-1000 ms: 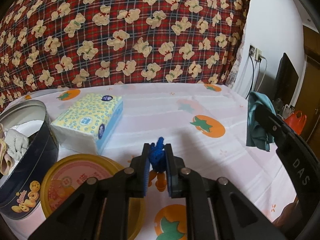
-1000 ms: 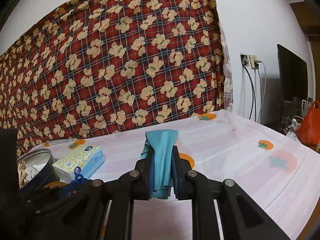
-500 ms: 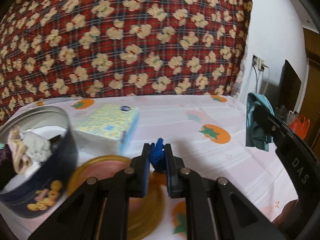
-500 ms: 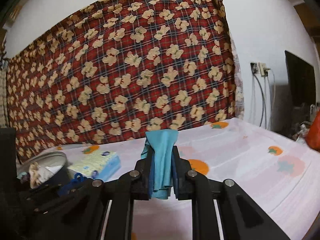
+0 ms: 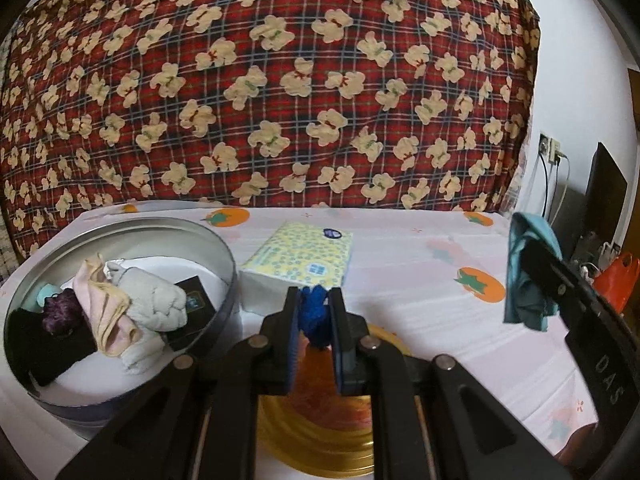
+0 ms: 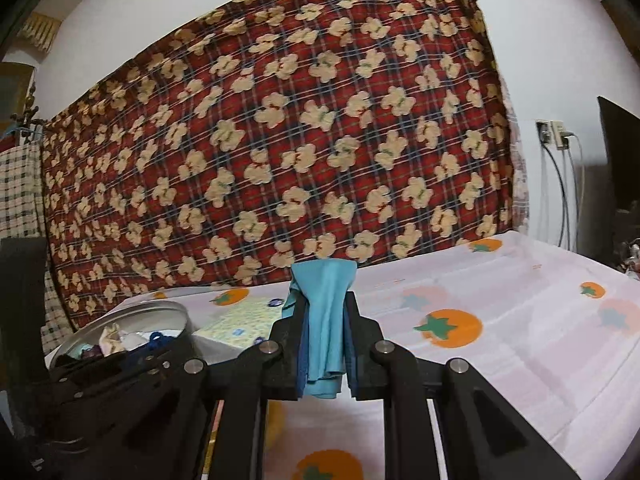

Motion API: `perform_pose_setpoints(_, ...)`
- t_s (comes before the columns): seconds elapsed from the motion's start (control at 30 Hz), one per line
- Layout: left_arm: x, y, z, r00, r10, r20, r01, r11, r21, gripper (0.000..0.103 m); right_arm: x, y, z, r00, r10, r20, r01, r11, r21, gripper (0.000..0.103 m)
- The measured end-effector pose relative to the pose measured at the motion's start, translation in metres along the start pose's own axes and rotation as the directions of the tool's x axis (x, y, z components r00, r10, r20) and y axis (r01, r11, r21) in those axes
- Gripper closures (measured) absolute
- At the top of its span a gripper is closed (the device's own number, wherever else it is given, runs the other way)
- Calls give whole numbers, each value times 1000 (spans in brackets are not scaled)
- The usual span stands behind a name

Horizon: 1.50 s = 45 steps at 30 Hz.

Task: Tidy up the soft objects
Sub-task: 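Carry the teal cloth with the right gripper over the tin while the left gripper carries the figure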

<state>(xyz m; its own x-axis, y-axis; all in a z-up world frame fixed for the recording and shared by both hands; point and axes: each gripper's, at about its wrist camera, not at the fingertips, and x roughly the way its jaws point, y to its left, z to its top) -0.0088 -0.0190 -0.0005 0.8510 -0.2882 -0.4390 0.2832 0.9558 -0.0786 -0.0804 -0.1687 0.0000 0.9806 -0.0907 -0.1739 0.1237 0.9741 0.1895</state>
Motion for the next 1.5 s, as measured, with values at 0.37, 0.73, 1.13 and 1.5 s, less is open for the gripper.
perform_pose_setpoints(0.37, -10, 41, 10, 996, 82, 30, -81, 996, -22, 91, 11, 58, -7, 991, 130, -30, -130, 991, -26, 86)
perform_pose_setpoints(0.73, -23, 97, 15, 982, 186, 36, -184, 981, -64, 91, 23, 111, -1, 972, 229, -41, -231, 973, -25, 86)
perform_pose_setpoints(1.13, -28, 140, 14, 969, 246, 31, -241, 964, -113, 91, 35, 155, -2, 953, 292, -78, -295, 954, -41, 86)
perform_pose_setpoints(1.5, -24, 197, 33, 948, 319, 2, -314, 934, -170, 92, 71, 180, 17, 935, 333, -125, -335, 942, 5, 86)
